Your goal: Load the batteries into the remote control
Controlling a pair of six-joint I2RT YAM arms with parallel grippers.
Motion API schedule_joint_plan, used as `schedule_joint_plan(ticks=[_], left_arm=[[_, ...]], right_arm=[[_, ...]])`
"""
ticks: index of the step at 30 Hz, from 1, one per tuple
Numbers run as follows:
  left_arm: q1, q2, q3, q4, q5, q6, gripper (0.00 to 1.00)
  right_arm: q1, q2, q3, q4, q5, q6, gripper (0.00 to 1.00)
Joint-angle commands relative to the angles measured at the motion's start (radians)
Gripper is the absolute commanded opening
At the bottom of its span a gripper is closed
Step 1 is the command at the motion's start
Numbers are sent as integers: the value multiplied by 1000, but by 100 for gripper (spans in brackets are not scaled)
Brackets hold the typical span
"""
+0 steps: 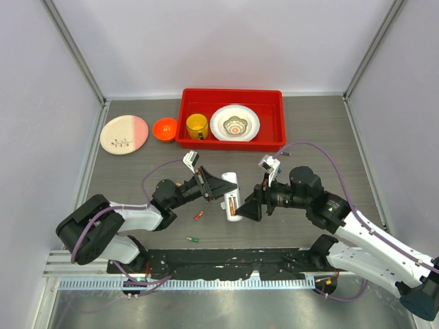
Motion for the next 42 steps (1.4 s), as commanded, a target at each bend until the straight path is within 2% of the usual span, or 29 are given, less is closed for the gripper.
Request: schedule_joint_plan(ticks=[1, 8, 42], left_arm=[[-2, -24, 4, 257, 10, 16, 0], [-4, -14, 15, 257, 18, 2, 0], [-2, 1, 25, 257, 35, 1, 0]], right_arm=[[-3, -23, 26, 42, -99, -4, 79], [-3, 5, 20, 28, -150, -27, 80], [-3, 87, 22, 91, -67, 7, 79]])
